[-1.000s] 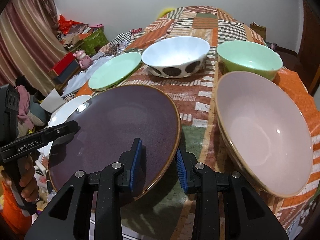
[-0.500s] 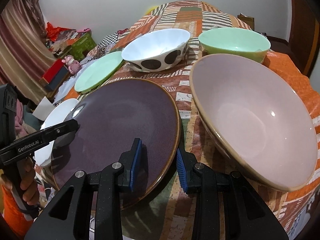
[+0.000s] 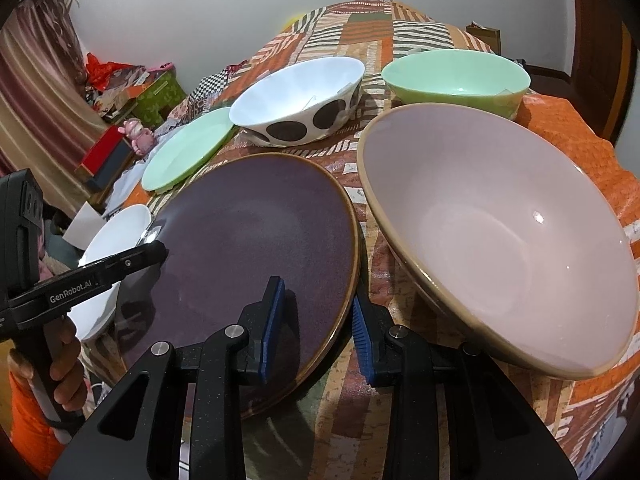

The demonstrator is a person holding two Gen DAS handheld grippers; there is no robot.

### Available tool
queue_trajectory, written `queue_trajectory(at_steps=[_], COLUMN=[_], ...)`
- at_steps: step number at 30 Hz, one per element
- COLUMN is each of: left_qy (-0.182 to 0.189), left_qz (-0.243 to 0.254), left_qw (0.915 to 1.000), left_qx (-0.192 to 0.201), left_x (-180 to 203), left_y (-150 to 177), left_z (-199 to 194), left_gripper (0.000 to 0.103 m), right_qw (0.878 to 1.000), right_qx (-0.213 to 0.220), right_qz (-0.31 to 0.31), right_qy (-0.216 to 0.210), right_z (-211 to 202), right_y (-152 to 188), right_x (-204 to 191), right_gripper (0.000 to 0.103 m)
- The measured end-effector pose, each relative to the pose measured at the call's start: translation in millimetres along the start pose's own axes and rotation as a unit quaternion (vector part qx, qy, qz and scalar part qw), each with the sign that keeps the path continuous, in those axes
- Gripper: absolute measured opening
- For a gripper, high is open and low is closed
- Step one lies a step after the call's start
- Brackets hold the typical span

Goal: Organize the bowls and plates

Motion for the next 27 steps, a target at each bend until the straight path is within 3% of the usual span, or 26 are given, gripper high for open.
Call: queue_trajectory(at_steps=[8,14,21,25,27], left_qy=[-0.009,-0.014,-0.035,-0.048,-0.059], left_qz=[0.002,0.023,0.03,0.022,0.019], left_qw=[0.9999,0.999,0.996,0.9938,0.9919], left_qx=[-0.007,0.036,0.076,0.097,0.11], left_x=[4,15,18,10,5], left_y=[5,1,2,4,5], left_z=[-5,-38,-74,-91,-100], left_gripper=[0.025,0.029,0.034,0.051,0.054], right_qw=[1.0,0.999,0.998,0.996,0.995], right_qx=[-0.006,0.011,0.029,0.036,0.039], right_qz=[-0.006,-0.03,-0.057,-0.077,-0.088], right_qy=[0.005,0.026,0.012,0.002,-0.005], right_z=[-5,-20,-35,-37,-37], right_y=[0,1,-1,-6,-8], right_x=[0,-4,-21,-36,-46], right_gripper=[0.029,0.032,0.033,0.033,0.033])
Point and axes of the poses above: each gripper's, at about its wrist camera, not at the fingertips, and z roughly the way its jaws point, x to its right, y to its underside, the point moved 5 cm from there along z, roughly the way its jaws point, and after that the axes turned 3 degrees about z, right-handed, at the moved point
